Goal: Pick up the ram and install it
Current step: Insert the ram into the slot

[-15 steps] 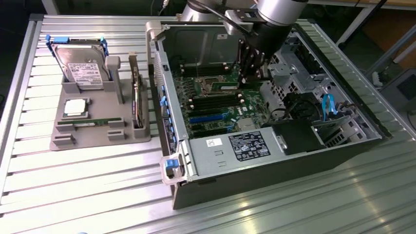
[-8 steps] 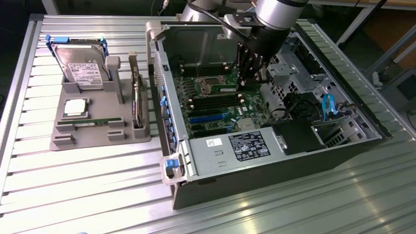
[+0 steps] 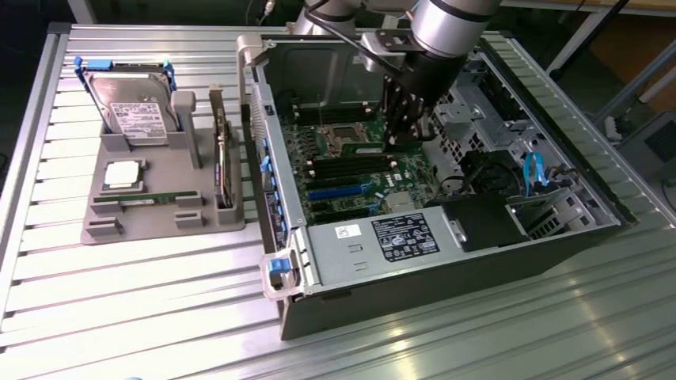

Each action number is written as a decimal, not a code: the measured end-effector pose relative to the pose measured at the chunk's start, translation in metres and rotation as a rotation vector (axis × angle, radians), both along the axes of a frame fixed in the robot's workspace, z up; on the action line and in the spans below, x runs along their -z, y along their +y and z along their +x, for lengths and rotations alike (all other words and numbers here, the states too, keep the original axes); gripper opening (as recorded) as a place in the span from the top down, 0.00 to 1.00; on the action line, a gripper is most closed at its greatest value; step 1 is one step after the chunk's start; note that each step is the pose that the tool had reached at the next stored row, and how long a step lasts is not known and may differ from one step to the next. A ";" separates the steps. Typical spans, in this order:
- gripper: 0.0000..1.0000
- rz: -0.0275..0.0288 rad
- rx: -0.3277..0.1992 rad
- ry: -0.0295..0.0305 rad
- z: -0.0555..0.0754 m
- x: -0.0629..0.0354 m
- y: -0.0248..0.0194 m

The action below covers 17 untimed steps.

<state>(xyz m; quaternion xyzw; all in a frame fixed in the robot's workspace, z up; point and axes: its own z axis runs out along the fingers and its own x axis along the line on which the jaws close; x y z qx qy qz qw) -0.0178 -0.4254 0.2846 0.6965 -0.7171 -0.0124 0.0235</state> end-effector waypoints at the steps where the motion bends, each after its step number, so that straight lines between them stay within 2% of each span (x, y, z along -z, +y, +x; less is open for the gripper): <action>1: 0.88 0.0001 0.000 0.0000 0.000 0.0010 0.0000; 17: 0.88 0.0000 0.000 0.0000 0.000 0.0160 0.0000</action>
